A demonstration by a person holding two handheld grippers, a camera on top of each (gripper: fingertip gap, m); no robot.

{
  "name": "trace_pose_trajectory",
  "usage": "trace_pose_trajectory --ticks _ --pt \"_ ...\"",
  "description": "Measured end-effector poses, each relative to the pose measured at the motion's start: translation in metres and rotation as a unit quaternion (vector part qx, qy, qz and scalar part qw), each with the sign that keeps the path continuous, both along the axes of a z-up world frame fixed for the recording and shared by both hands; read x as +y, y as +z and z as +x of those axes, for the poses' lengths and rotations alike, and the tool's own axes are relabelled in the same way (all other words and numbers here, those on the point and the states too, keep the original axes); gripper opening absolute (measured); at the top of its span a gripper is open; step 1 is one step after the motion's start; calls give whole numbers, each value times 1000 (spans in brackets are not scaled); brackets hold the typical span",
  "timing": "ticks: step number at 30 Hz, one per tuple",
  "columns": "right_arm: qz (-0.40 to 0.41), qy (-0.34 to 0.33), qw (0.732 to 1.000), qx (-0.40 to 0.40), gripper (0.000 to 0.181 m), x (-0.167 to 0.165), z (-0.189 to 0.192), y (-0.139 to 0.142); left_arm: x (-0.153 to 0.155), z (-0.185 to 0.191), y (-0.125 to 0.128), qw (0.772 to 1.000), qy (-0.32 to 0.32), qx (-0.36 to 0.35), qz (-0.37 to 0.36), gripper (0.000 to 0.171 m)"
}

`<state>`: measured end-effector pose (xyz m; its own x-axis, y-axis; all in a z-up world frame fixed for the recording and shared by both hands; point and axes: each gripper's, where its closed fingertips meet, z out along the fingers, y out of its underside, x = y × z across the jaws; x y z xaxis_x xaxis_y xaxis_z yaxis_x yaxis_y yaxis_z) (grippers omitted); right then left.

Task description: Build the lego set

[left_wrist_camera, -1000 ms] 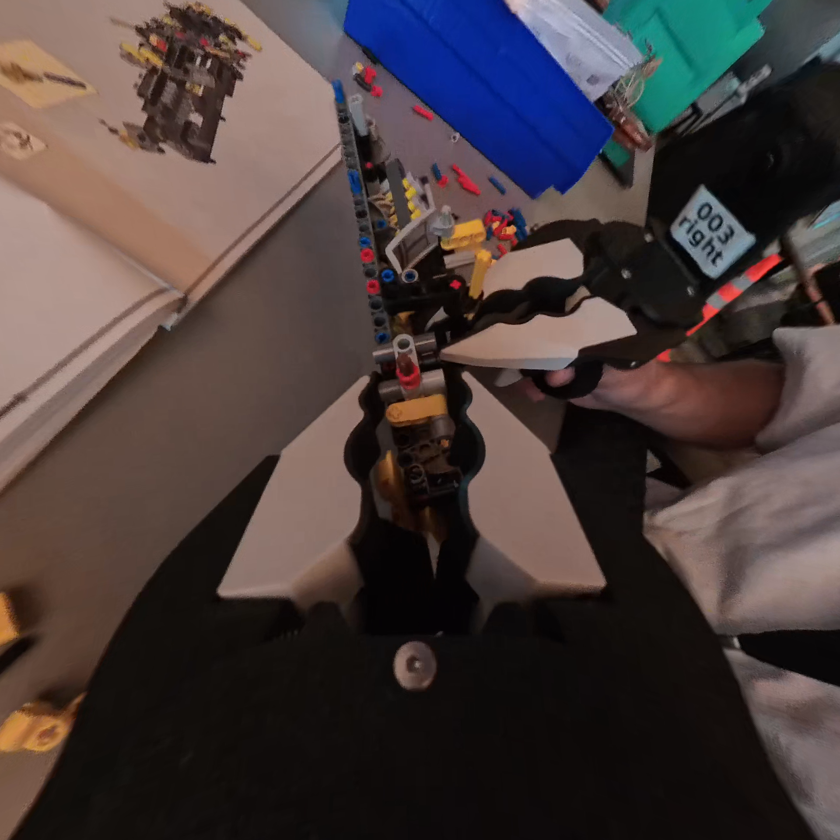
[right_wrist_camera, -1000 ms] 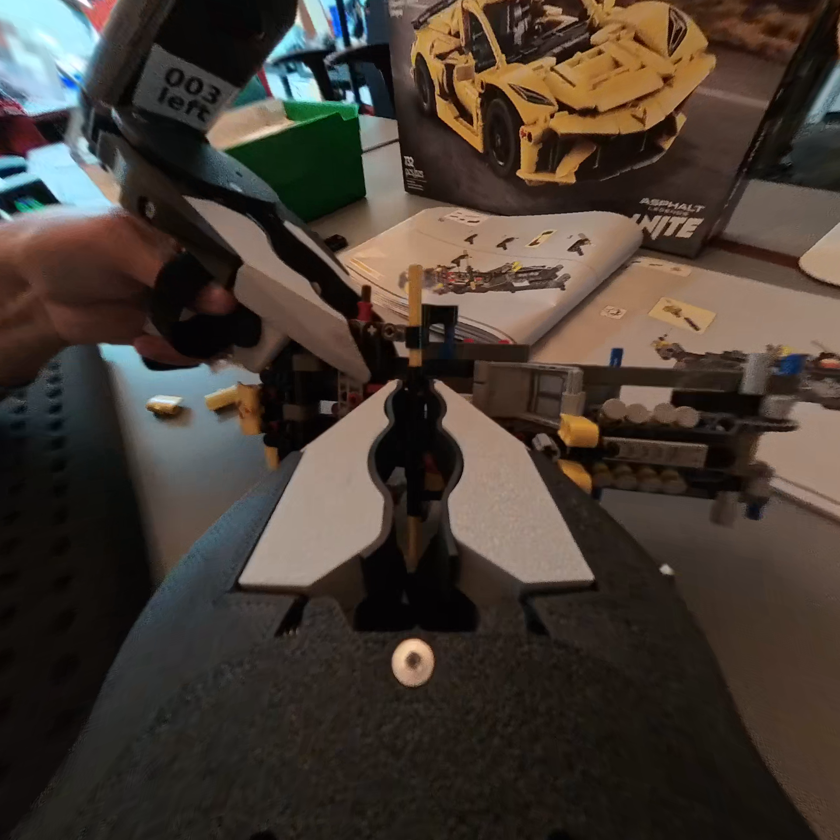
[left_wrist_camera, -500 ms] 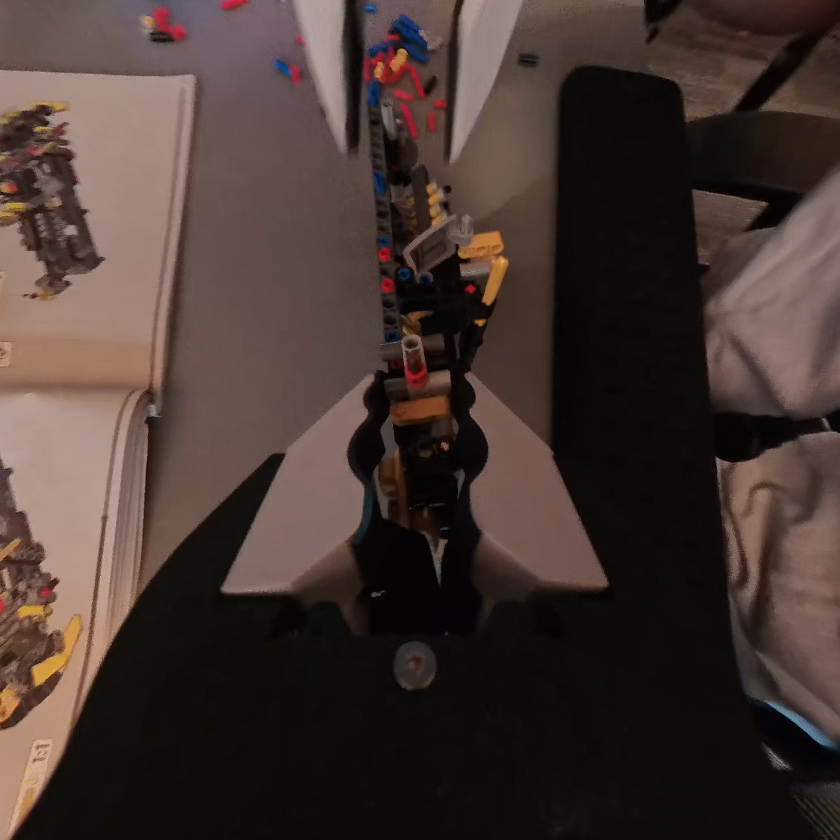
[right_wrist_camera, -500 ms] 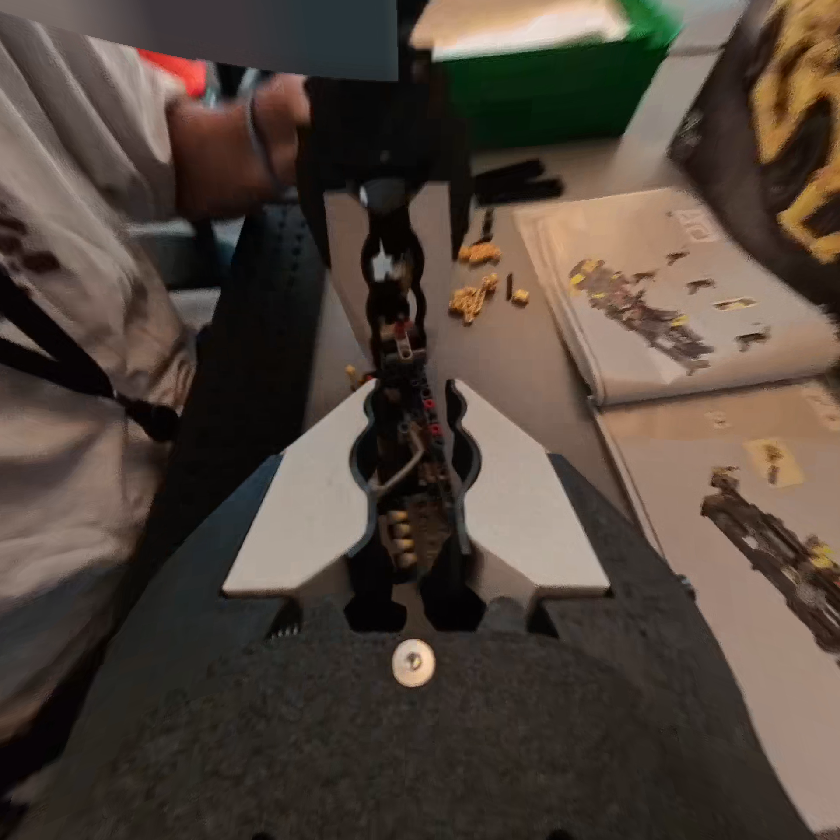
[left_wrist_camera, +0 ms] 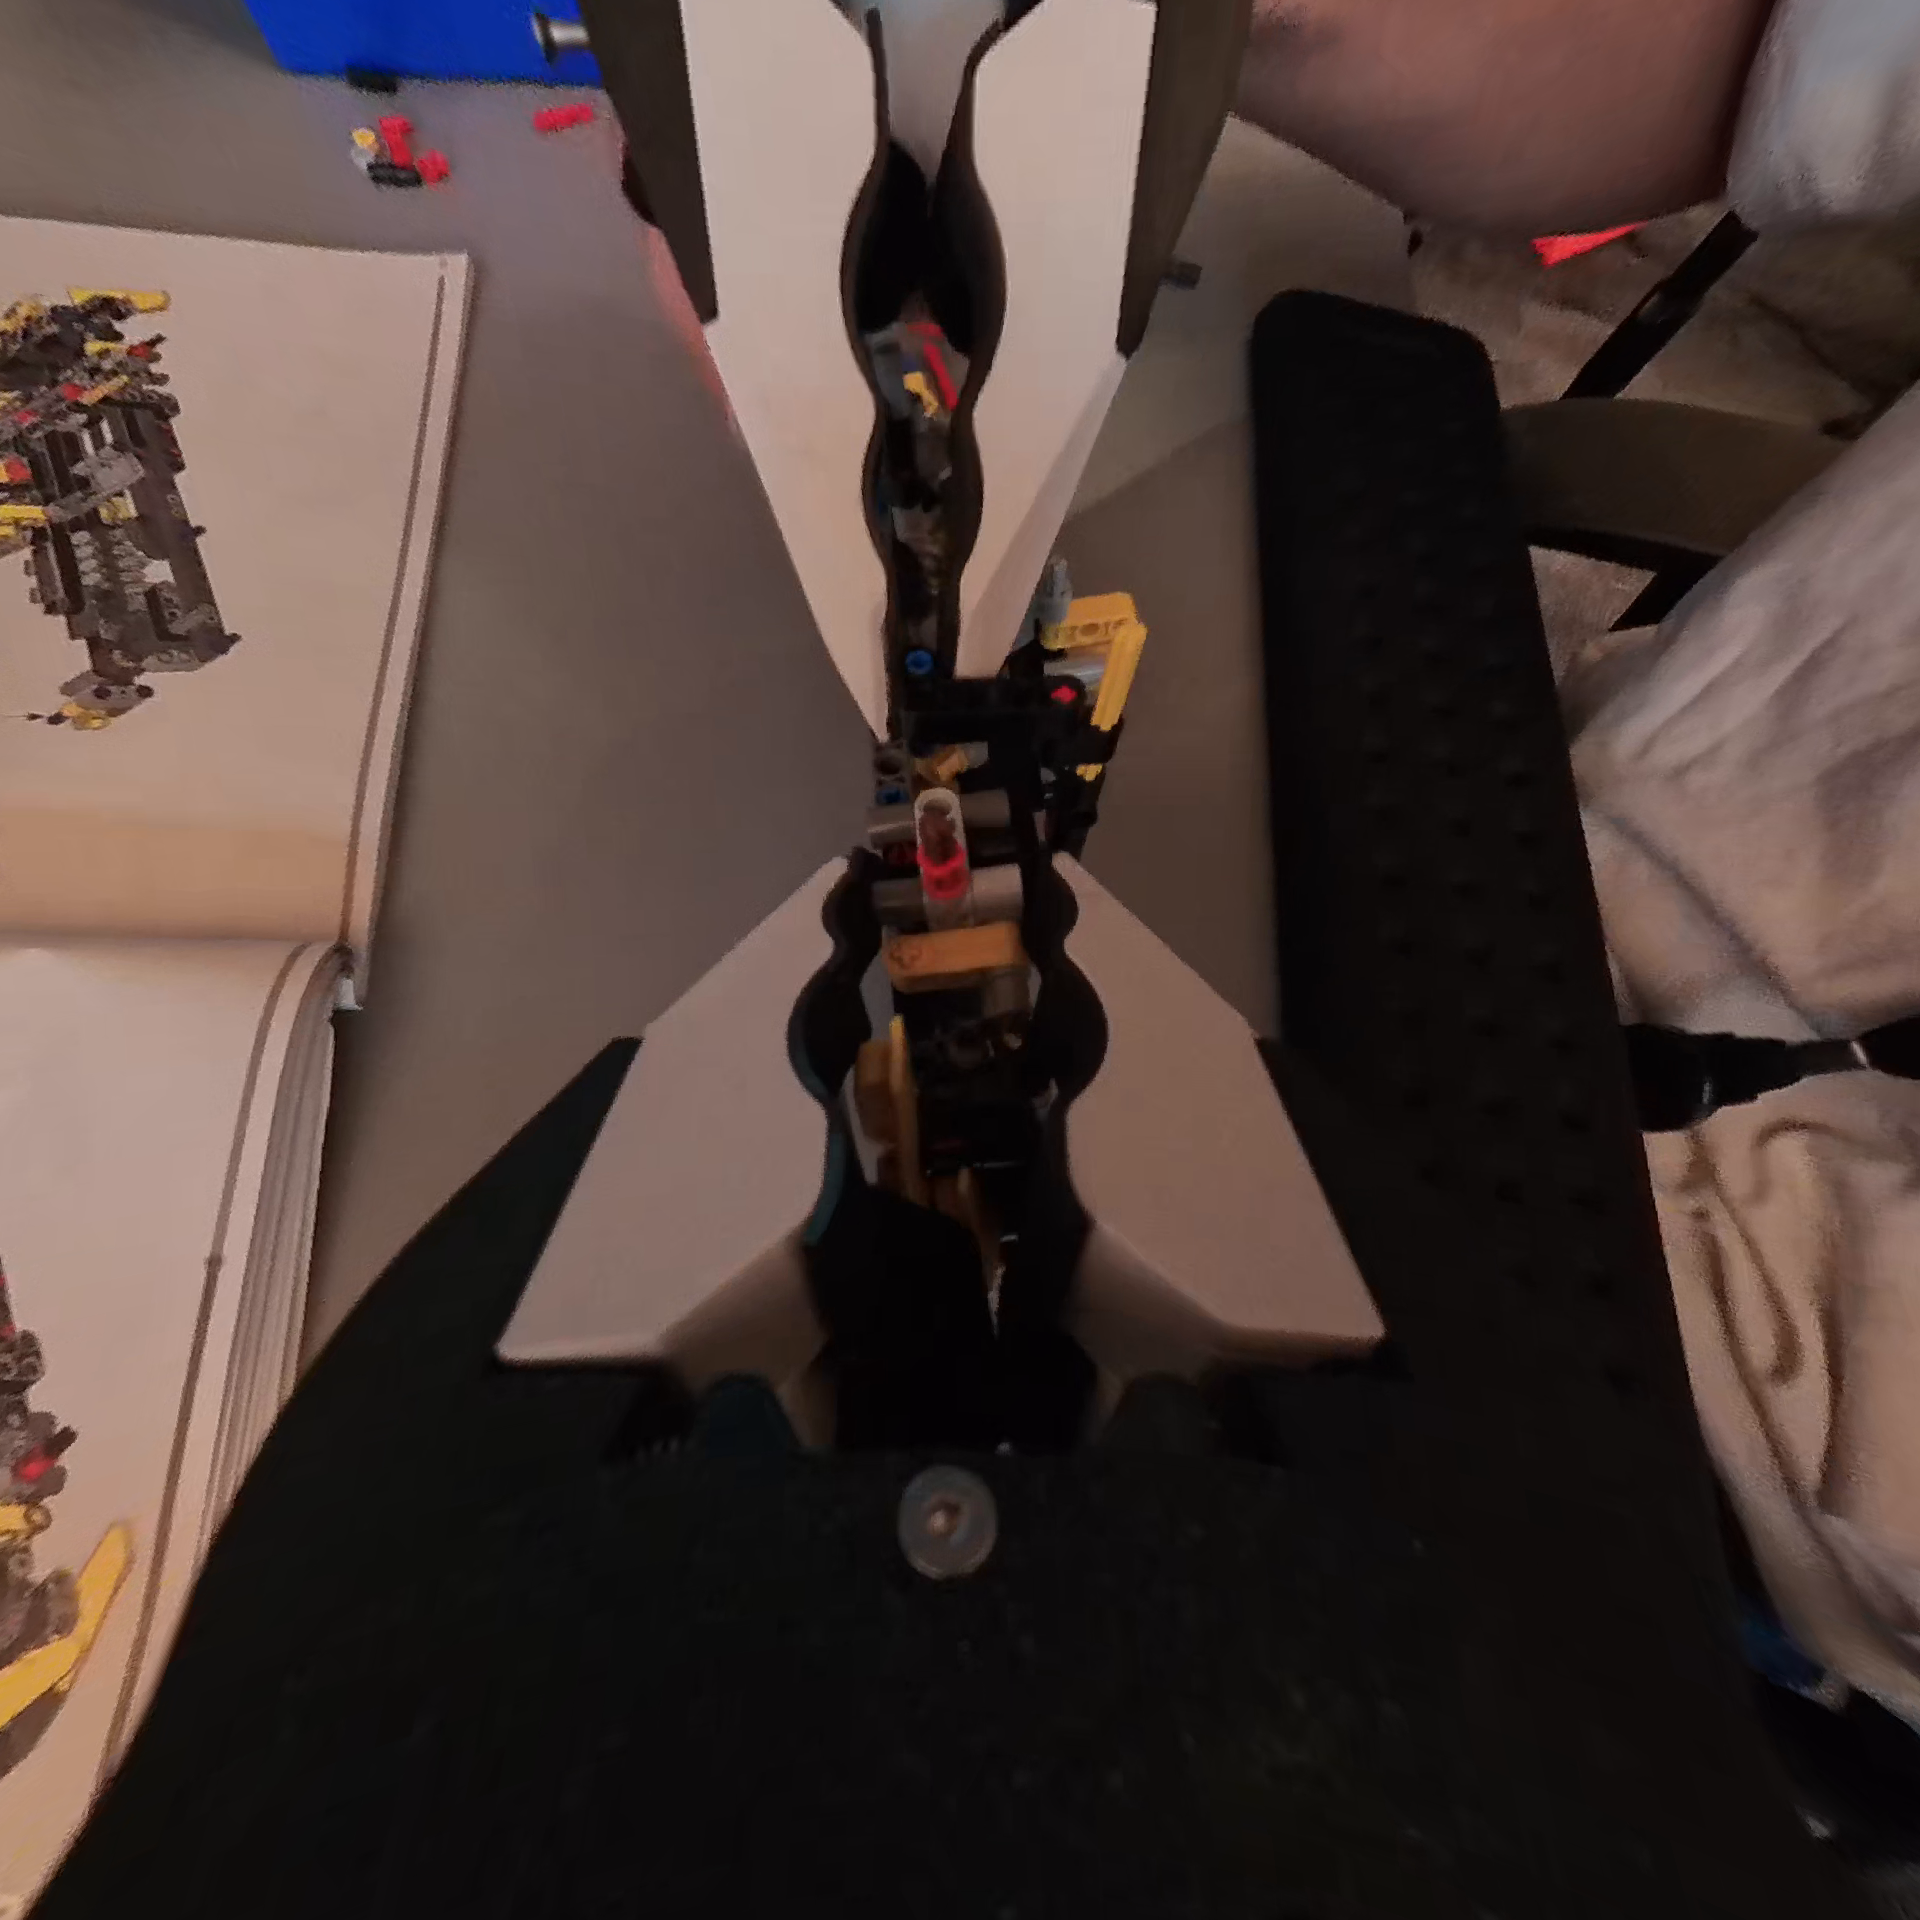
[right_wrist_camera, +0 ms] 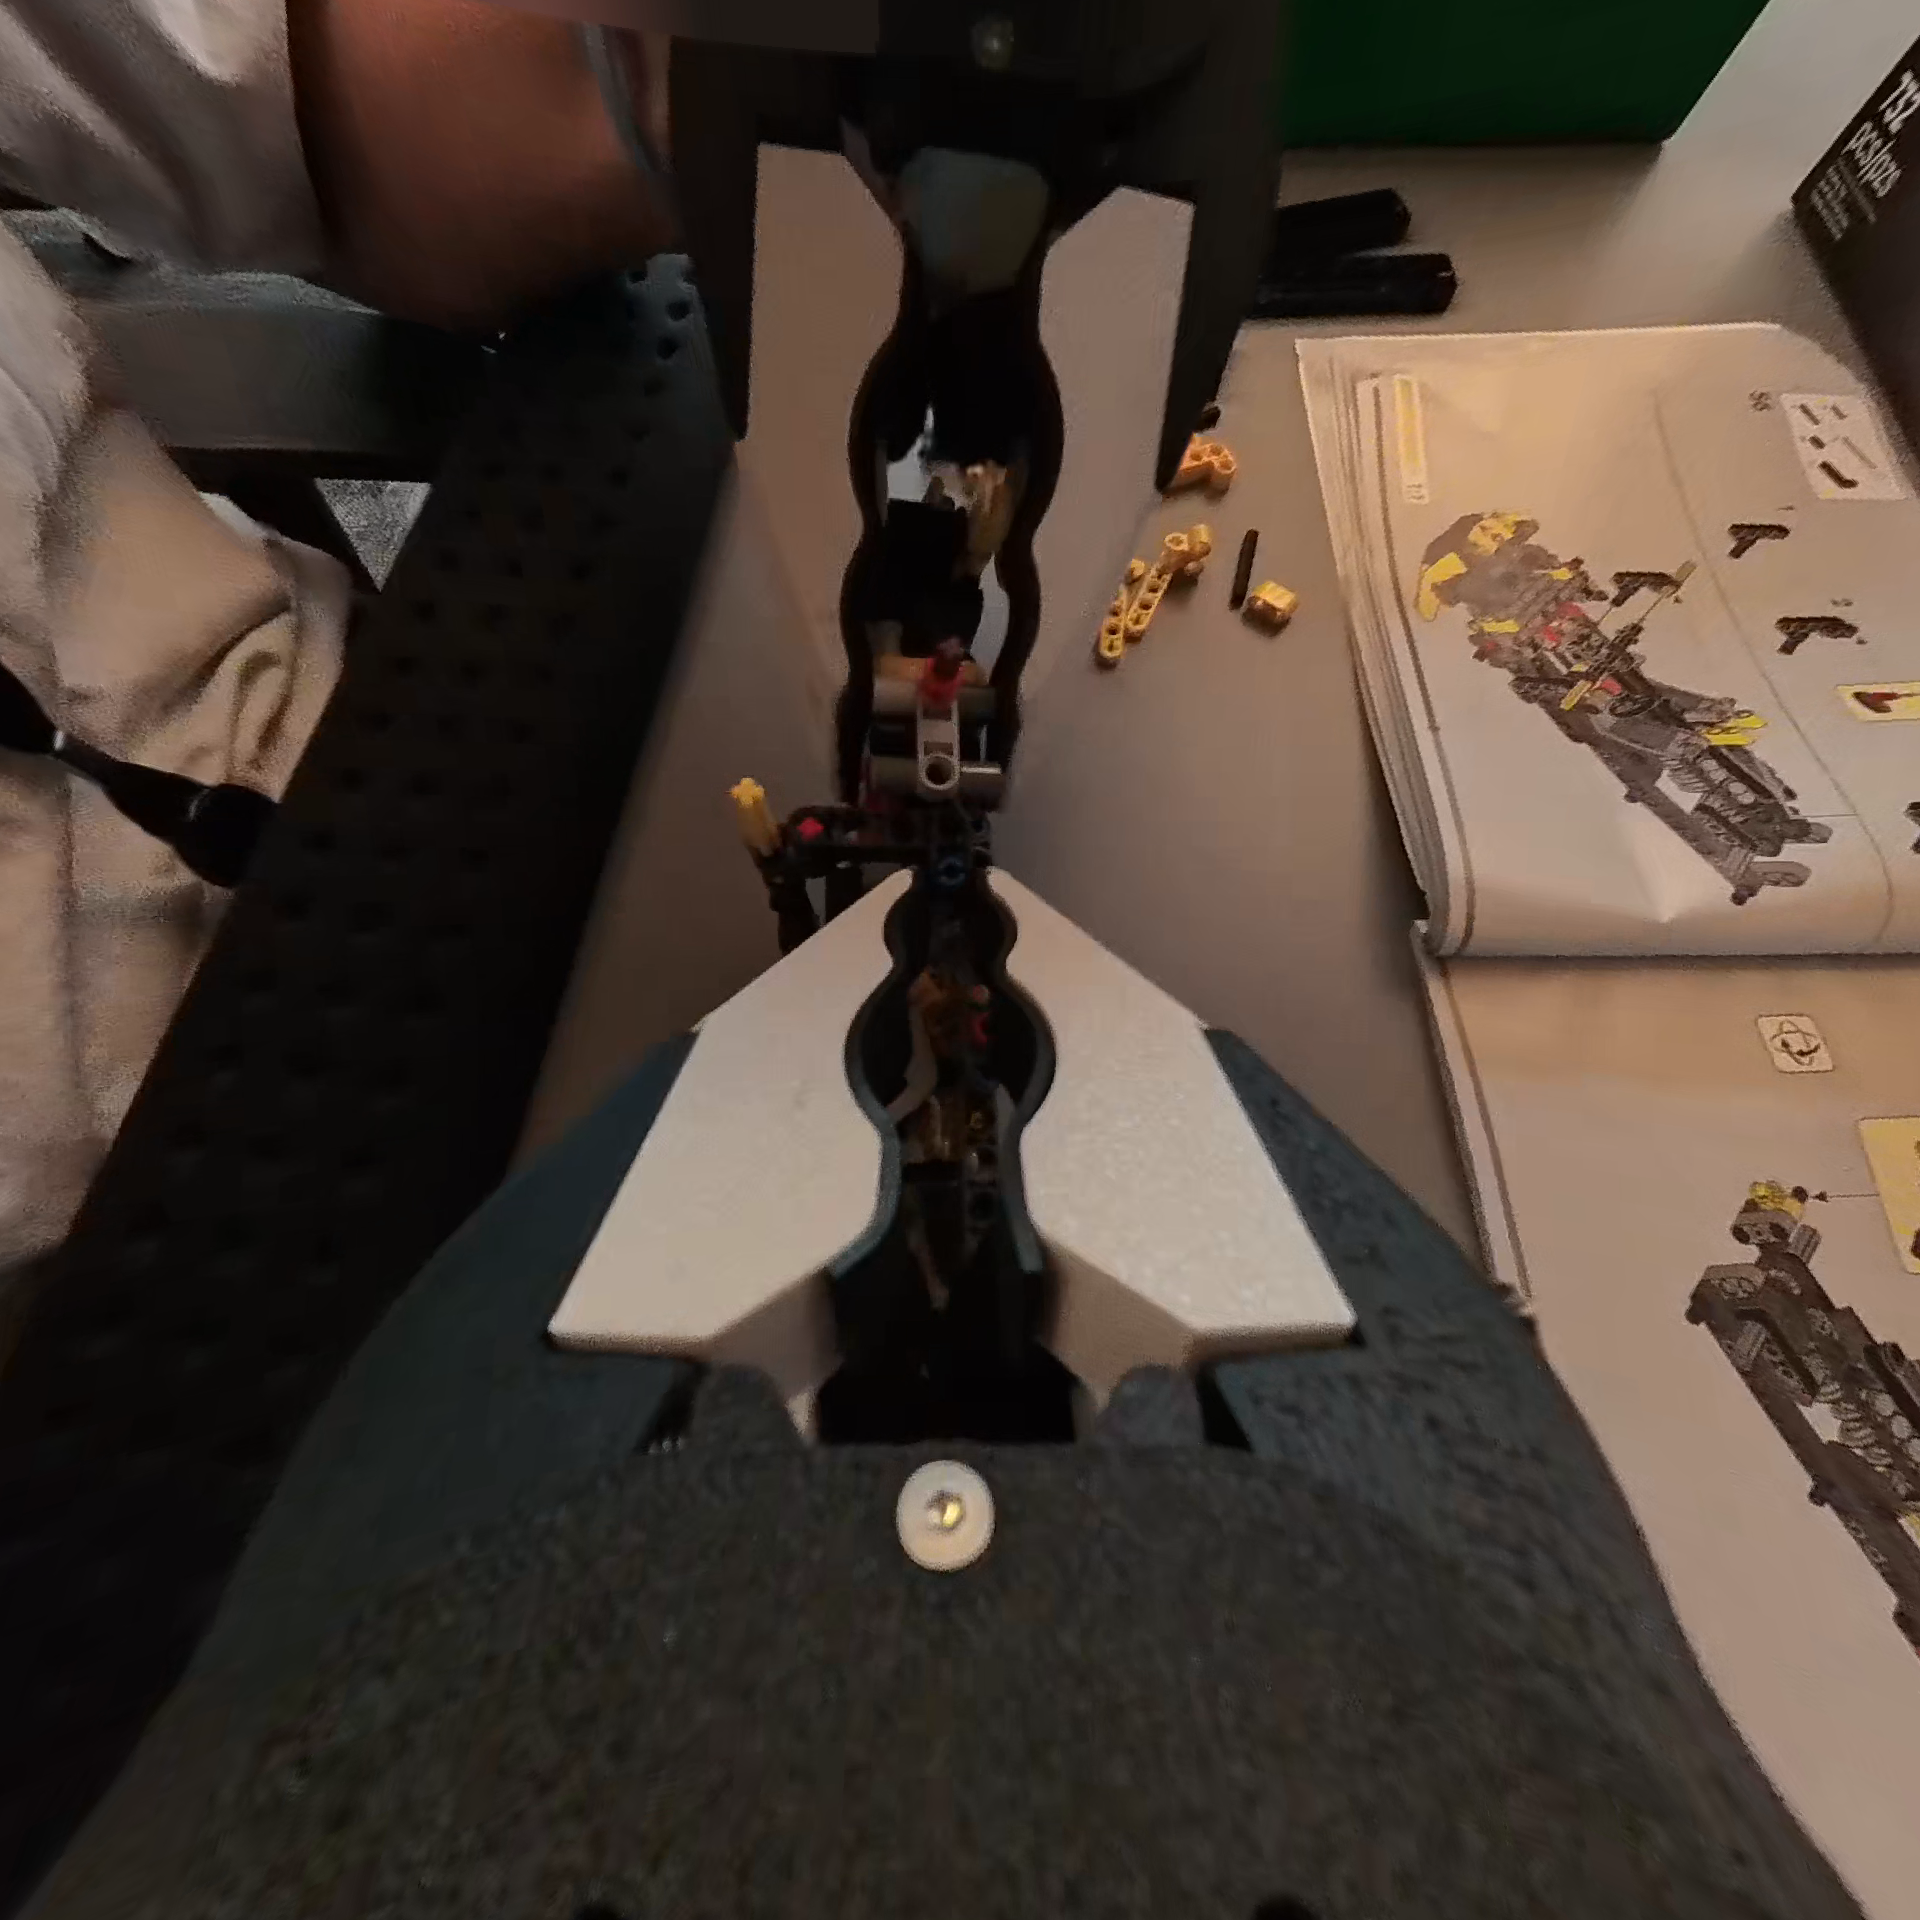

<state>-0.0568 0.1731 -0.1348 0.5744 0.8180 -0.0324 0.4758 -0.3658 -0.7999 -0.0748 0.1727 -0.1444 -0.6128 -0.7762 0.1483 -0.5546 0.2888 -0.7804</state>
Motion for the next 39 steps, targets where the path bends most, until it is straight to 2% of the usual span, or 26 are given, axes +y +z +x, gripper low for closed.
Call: trace_pose_trajectory --ticks 4,14,24,29,34,39 --pt "34 0 999 -9 6 1 -1 3 3 -3 1 1000 0 -13 4 24" --pt "122 -15 988 -89 6 7 3 8 4 2 -1 1000 10 0 8 24" --pt "112 -20 992 -60 6 11 7 6 5 2 -1 1000 12 -2 11 24" --pt "78 -23 996 -22 6 9 6 6 5 3 -1 1000 11 -5 15 24" --pt "-17 -35 998 57 6 6 5 4 4 4 0 999 15 -18 32 24" --pt "-69 -46 994 69 6 4 5 -1 3 4 0 999 13 -20 31 24"
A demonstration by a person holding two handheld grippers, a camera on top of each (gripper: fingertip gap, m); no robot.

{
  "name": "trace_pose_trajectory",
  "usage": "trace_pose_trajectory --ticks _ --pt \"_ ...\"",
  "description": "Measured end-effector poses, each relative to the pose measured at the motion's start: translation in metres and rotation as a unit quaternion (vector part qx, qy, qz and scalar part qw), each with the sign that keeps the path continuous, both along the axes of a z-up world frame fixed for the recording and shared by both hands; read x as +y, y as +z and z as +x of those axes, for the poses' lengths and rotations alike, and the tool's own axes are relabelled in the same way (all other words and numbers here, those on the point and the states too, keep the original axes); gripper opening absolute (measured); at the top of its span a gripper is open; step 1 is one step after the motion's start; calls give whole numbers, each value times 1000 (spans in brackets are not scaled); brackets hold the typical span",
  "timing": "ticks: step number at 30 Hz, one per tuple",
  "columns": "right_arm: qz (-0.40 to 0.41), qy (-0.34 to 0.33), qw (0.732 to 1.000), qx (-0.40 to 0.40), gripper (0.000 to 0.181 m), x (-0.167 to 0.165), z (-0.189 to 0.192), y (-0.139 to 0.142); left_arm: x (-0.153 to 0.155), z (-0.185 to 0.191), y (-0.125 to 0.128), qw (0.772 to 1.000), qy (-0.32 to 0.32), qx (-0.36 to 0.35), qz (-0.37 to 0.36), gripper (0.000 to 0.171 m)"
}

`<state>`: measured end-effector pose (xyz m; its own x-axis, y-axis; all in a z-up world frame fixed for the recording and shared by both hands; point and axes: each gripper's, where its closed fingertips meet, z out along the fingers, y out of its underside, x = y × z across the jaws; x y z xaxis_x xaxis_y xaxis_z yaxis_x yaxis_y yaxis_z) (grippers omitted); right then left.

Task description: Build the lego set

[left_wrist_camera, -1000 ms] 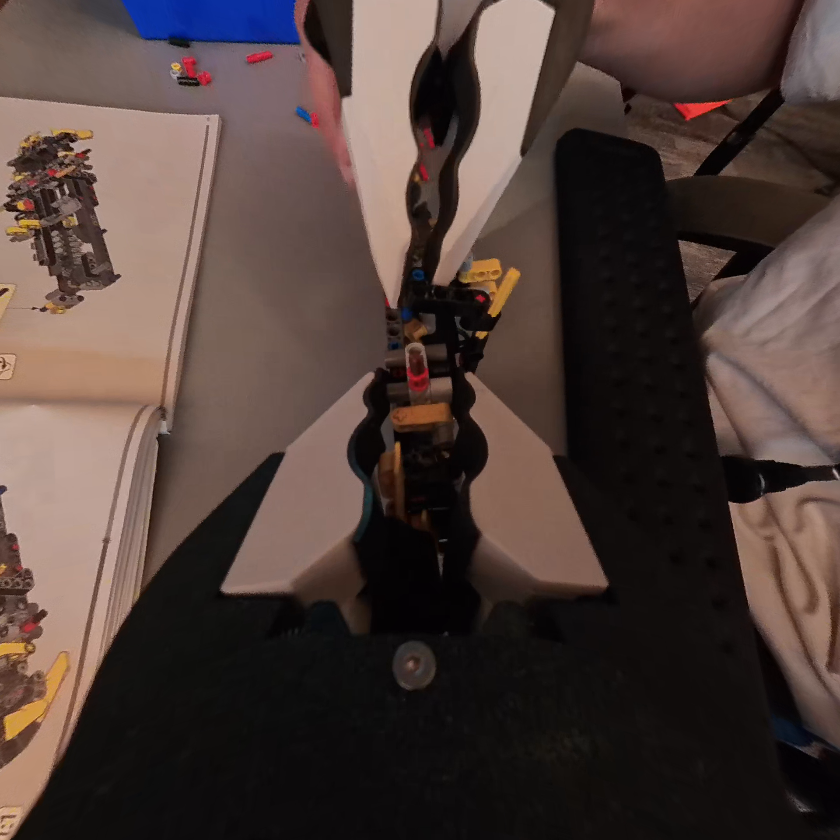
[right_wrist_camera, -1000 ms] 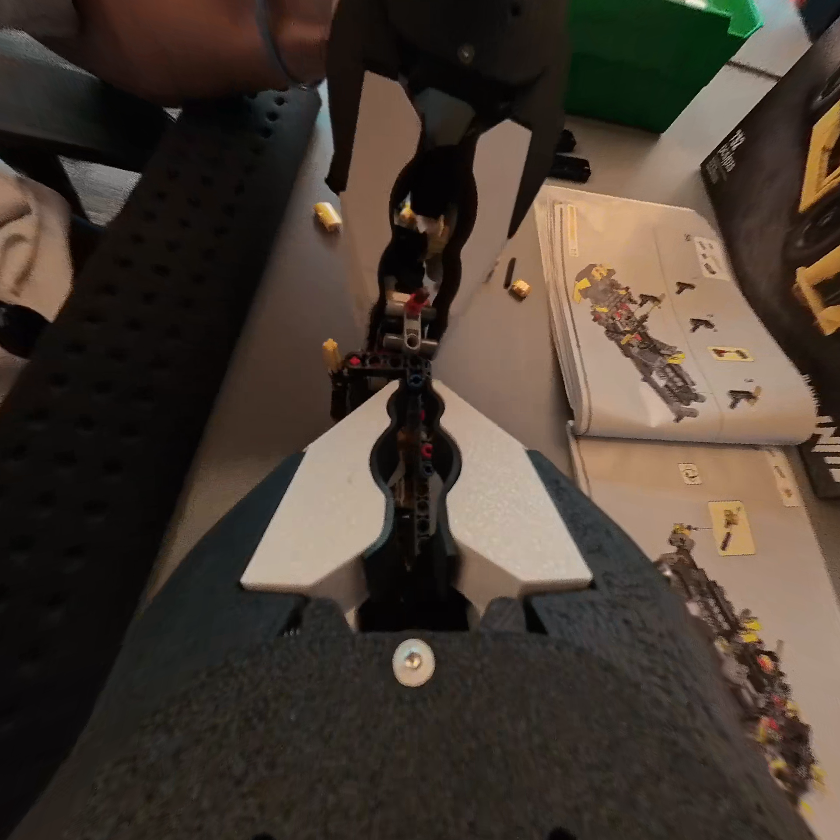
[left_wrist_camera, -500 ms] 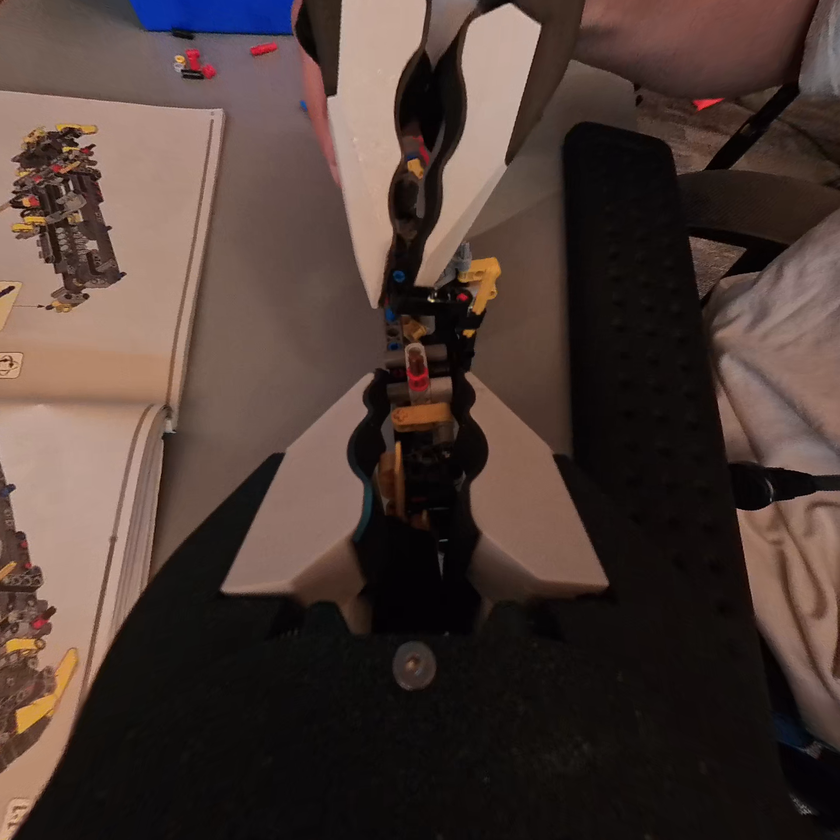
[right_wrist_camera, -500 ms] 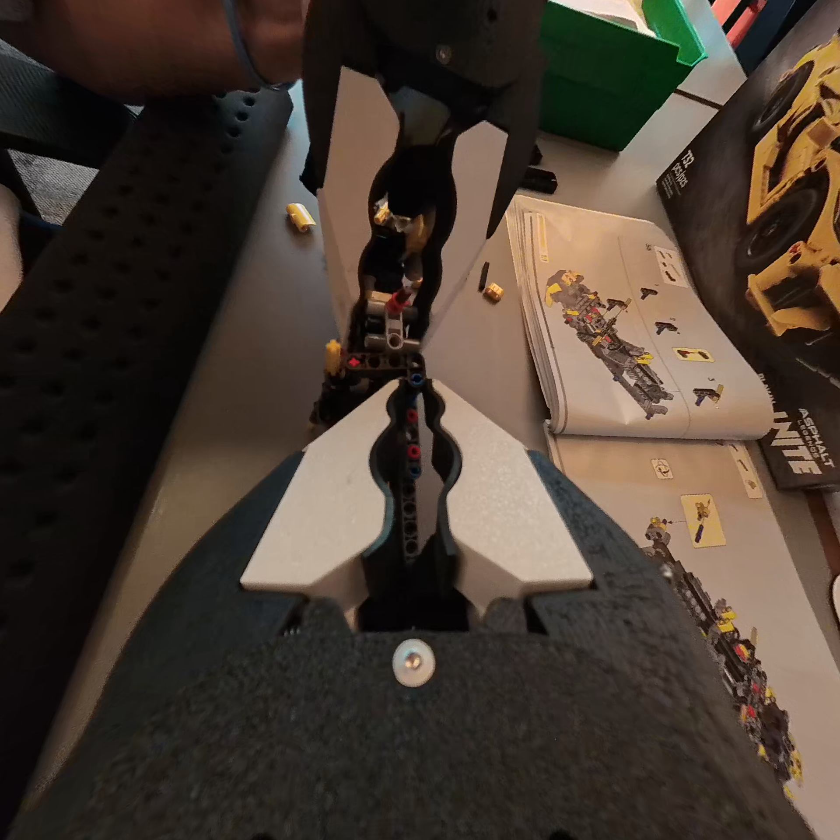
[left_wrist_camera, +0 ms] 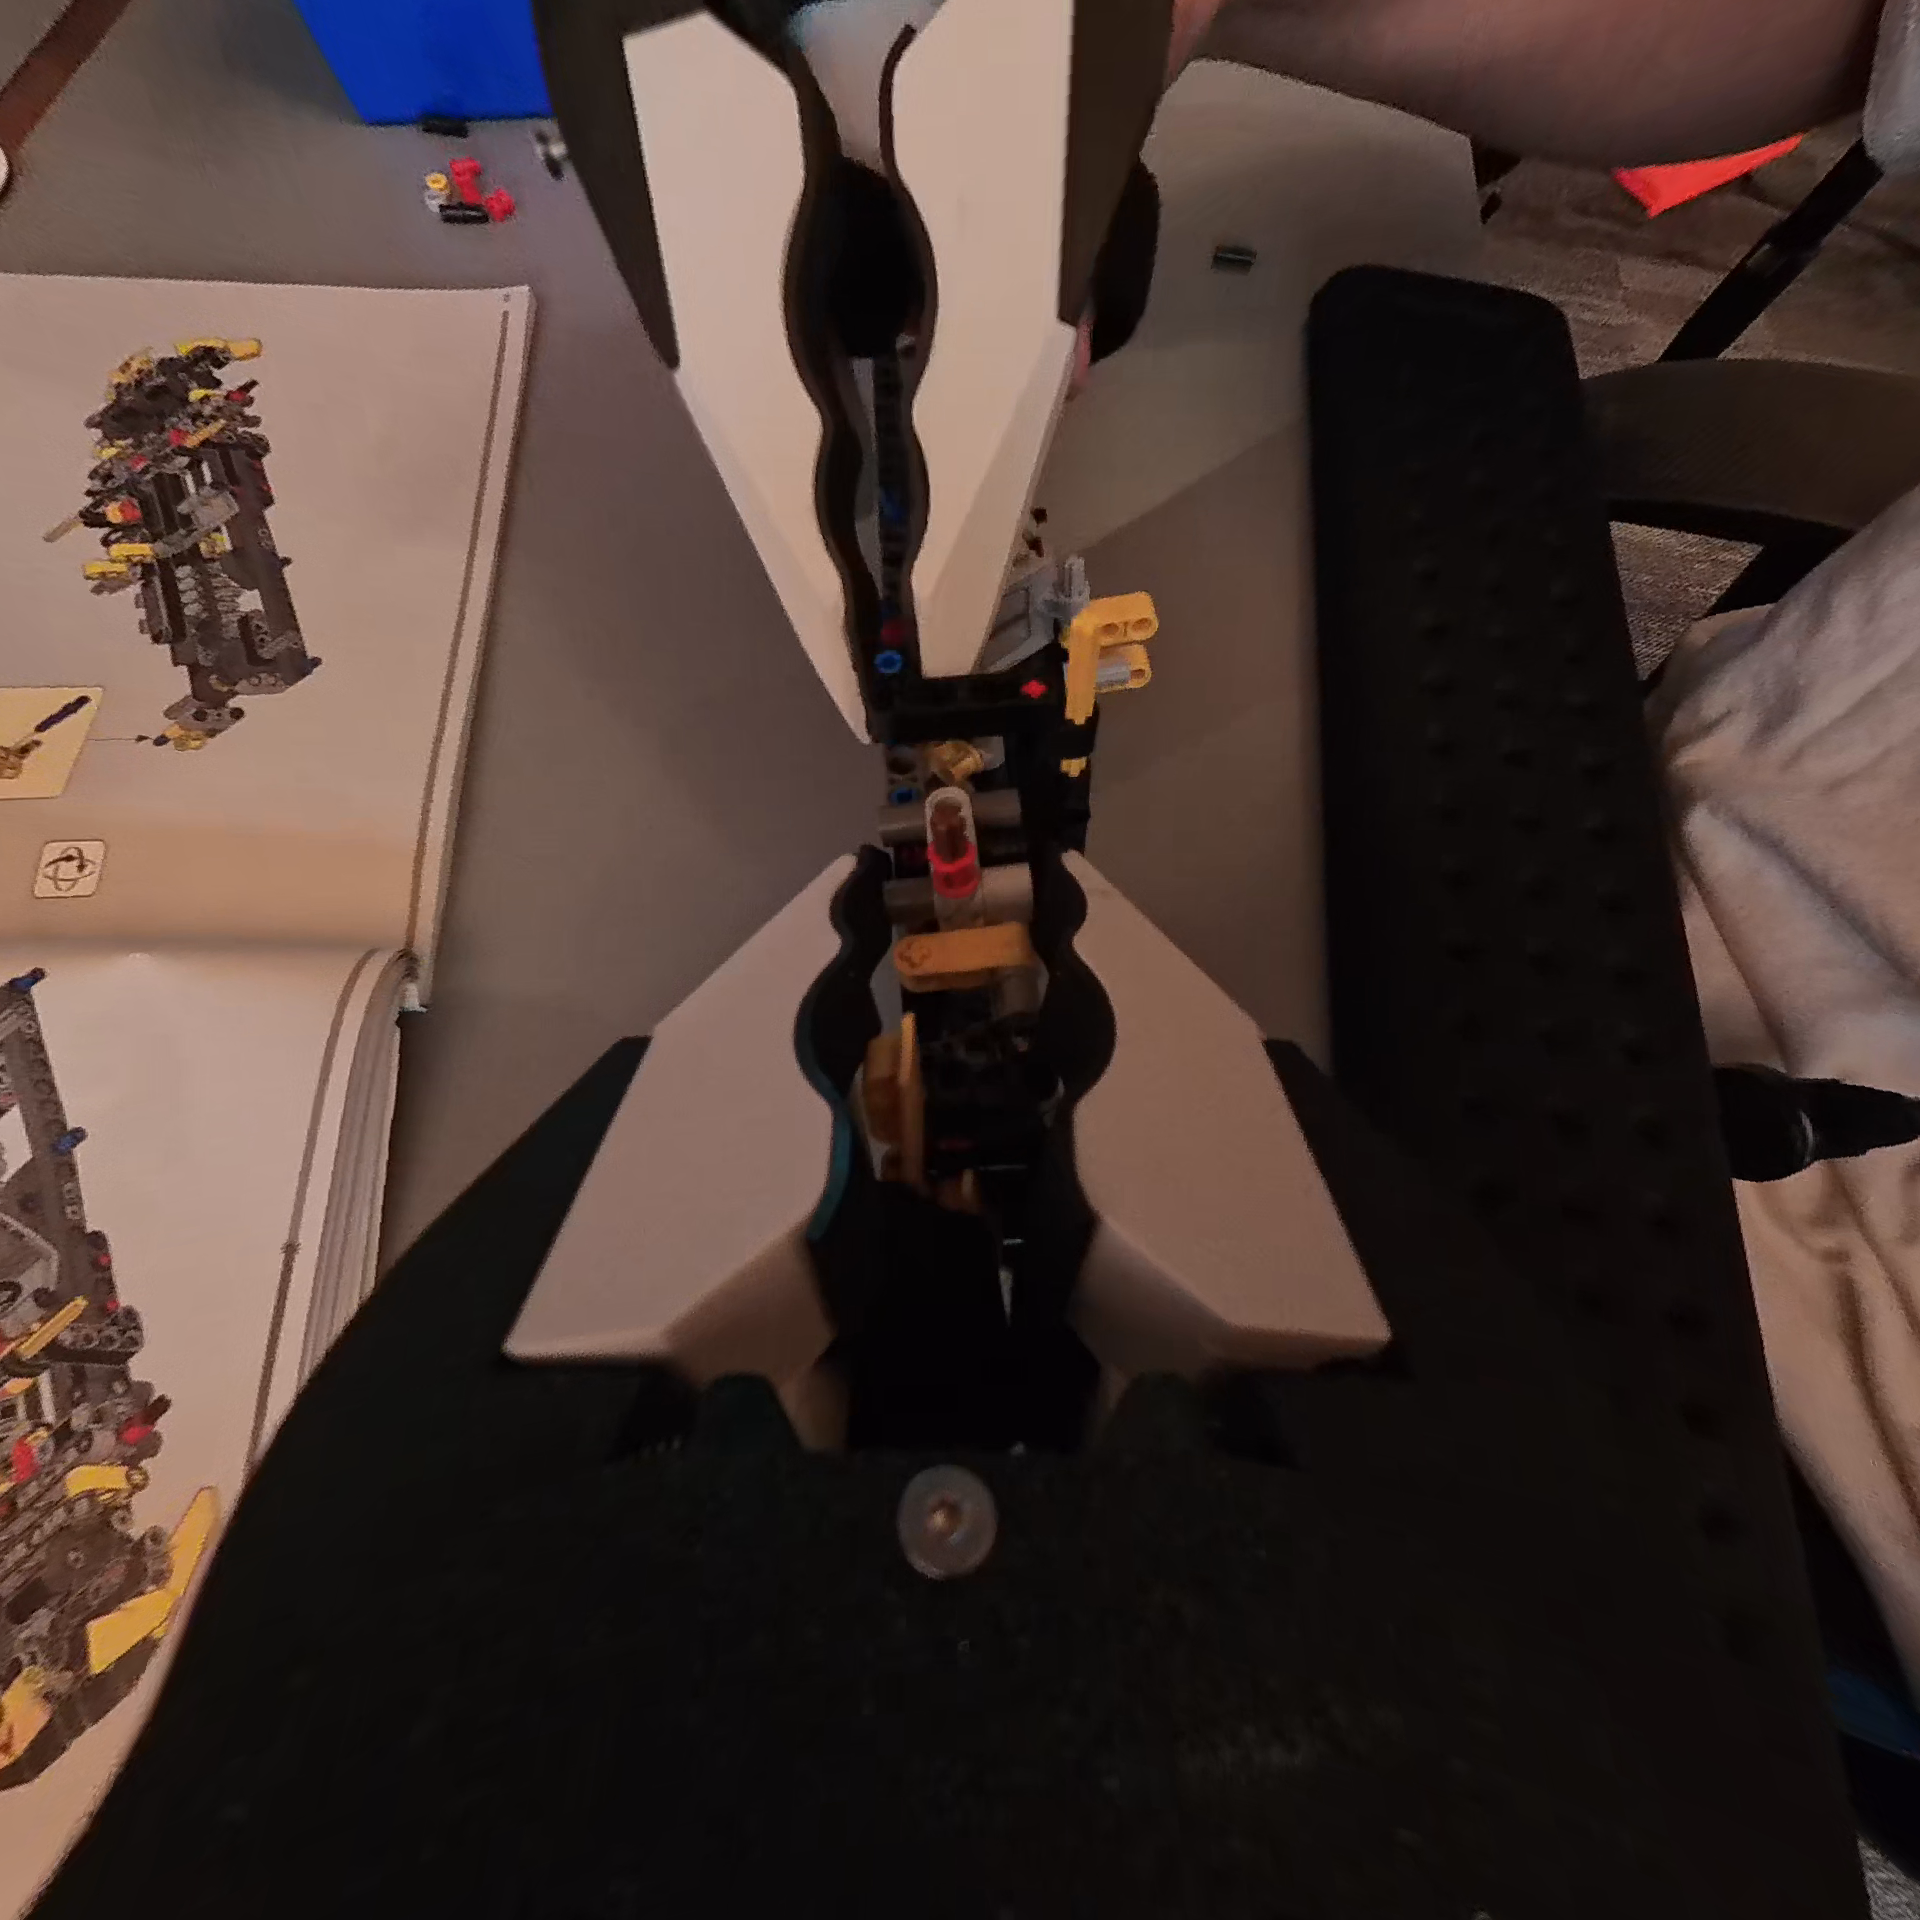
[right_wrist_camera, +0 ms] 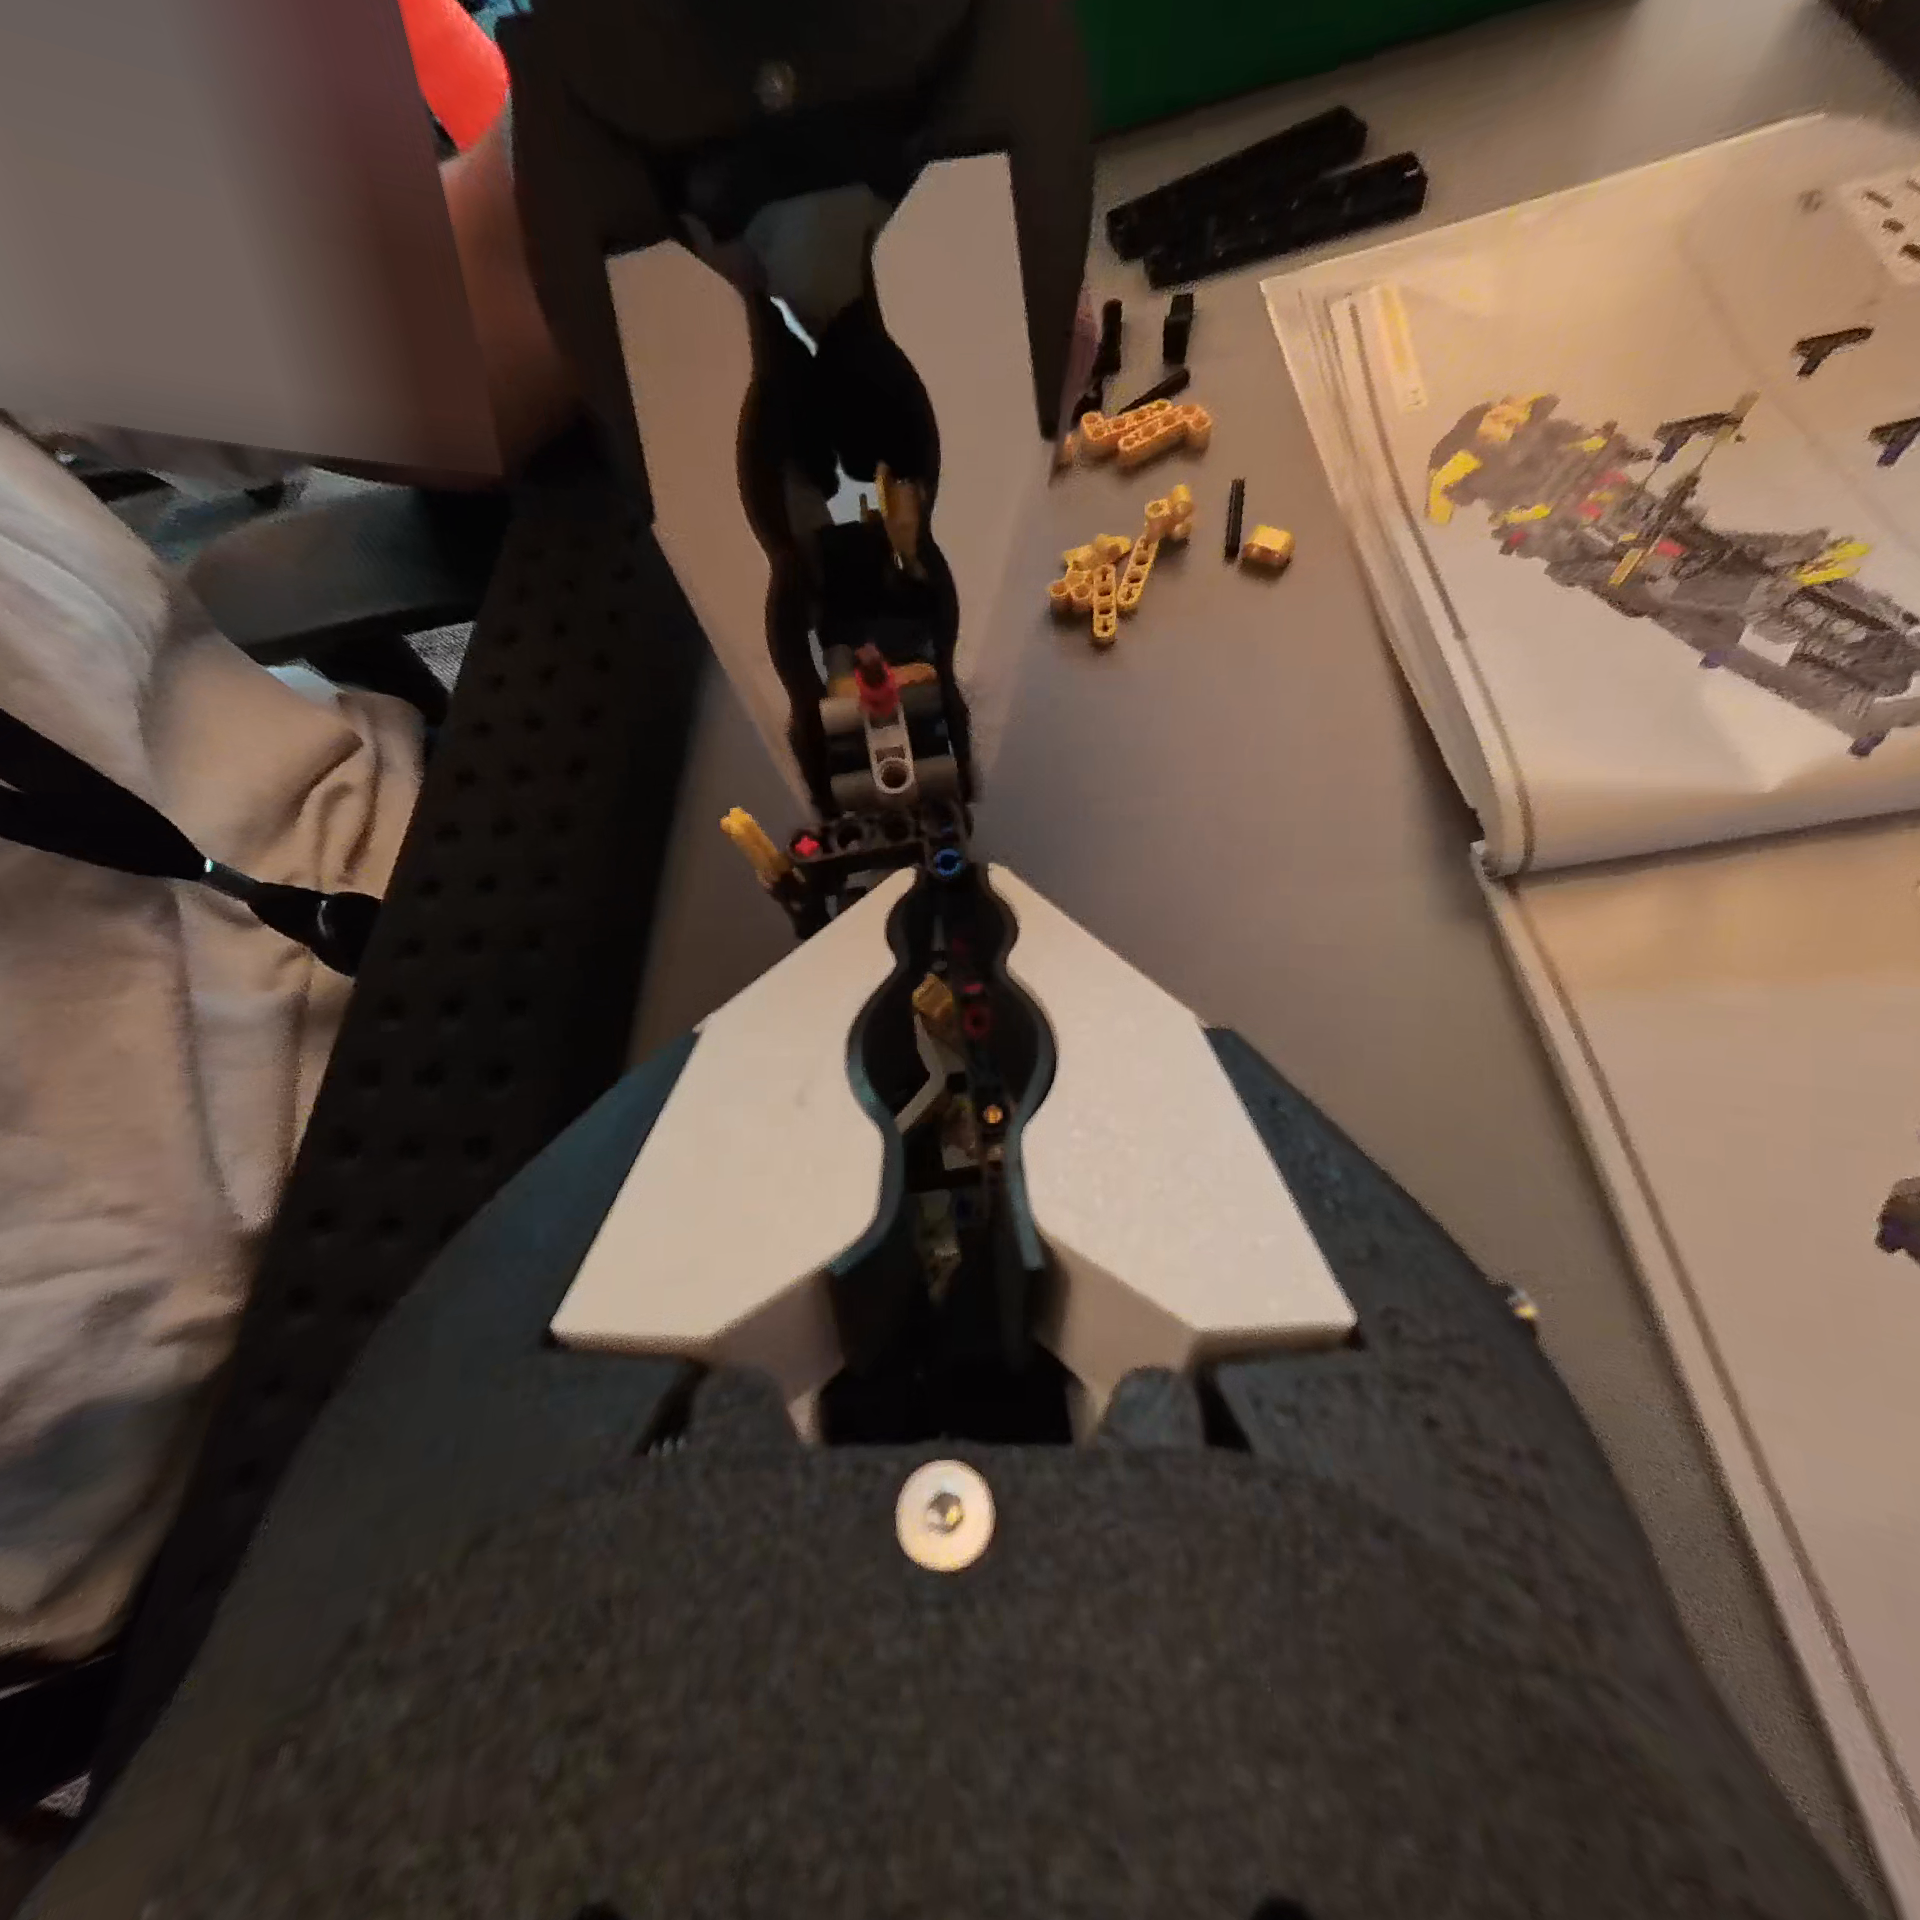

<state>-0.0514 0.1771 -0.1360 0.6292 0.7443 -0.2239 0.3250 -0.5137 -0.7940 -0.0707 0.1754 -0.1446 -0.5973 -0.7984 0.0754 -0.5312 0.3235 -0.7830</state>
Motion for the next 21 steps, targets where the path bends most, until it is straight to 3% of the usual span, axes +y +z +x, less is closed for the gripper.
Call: trace_pose_trajectory --ticks 5,11,14,21 --pt "50 -9 996 -75 10 1 6 3 0 1 0 1000 5 2 -8 24" --pt "111 -24 983 -144 54 -16 10 20 3 1 1 1000 15 6 -23 24" --pt "134 -33 970 -199 73 -18 -4 11 2 1 1 1000 14 4 -25 24" --pt "209 -29 933 -290 58 -11 -13 7 2 2 1 999 17 4 -29 24"
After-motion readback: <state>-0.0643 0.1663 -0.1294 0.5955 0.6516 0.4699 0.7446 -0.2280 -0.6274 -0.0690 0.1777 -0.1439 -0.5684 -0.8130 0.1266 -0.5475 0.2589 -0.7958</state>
